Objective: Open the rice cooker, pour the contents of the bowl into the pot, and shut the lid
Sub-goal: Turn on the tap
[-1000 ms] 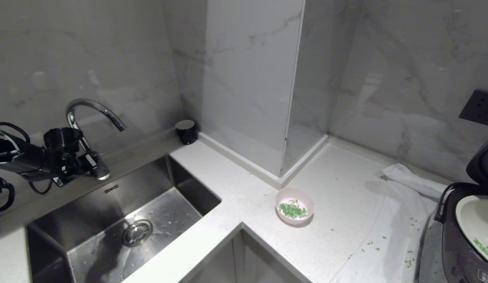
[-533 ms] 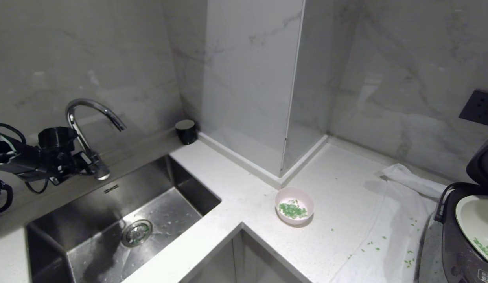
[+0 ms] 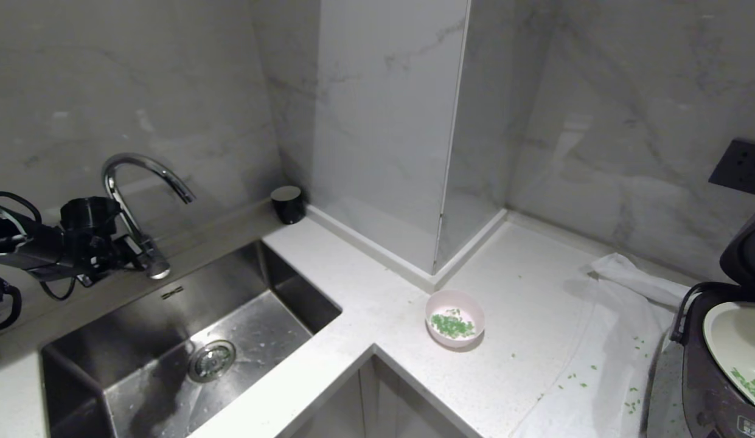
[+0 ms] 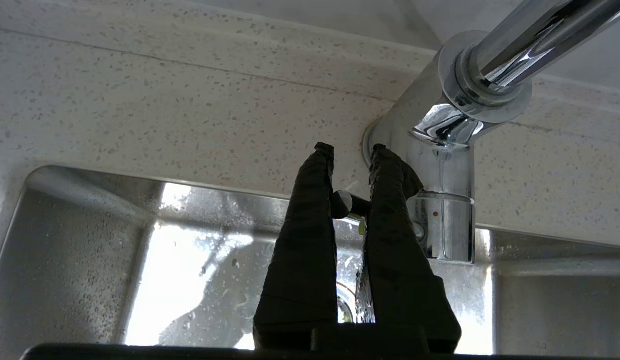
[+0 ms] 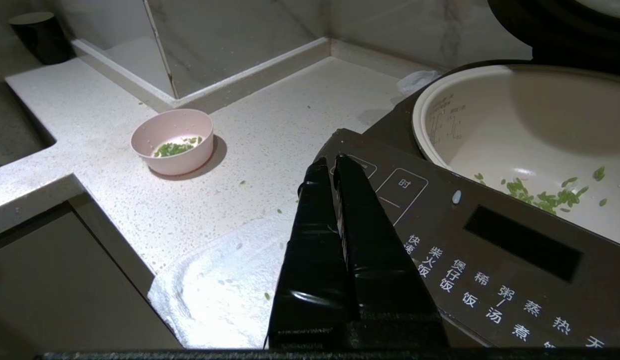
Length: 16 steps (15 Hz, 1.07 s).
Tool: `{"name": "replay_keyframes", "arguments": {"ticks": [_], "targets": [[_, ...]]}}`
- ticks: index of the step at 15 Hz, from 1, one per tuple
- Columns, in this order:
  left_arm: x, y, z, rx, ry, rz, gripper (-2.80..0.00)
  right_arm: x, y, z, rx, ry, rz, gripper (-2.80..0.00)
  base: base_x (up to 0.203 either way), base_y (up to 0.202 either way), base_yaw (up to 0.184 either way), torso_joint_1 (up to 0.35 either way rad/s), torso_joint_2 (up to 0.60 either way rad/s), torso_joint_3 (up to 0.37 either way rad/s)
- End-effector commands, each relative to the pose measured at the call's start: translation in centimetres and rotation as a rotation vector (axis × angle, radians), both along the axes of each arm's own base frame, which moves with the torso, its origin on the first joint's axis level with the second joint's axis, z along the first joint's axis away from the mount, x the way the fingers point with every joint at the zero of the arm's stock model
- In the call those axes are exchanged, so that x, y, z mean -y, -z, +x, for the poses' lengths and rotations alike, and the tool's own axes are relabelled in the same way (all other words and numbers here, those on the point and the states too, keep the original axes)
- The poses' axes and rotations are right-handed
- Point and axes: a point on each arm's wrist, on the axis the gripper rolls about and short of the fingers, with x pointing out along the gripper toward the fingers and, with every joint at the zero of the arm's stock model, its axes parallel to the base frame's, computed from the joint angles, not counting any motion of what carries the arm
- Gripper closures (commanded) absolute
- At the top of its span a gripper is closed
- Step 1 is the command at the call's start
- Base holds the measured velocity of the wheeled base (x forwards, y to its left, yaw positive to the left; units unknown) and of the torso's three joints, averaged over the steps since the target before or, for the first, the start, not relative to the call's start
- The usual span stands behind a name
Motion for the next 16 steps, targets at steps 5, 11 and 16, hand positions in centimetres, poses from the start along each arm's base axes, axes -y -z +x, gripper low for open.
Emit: {"name": "replay_keyframes", "arguments": {"ticks": [5,11,16], "targets": [[0.41,-0.25,-0.46,-0.012,0.001,-0.002,0.00,0.00,0.00,0.00,0.000,-0.001,0.000,0.00,0.000,0.000,0.000,0.000,0.00,0.000],[0.65,-0.42,-0.57,-0.013,0.007,0.000,0.00,0.00,0.01,0.00,-0.001,-0.001,0.000,0.00,0.000,0.000,0.000,0.000,0.00,0.000],[0.77,-0.22,-0.70,-0.020,0.006,-0.005,0.00,0.00,0.00,0.00,0.000,-0.001,0.000,0.00,0.000,0.000,0.000,0.000,0.00,0.000]]}}
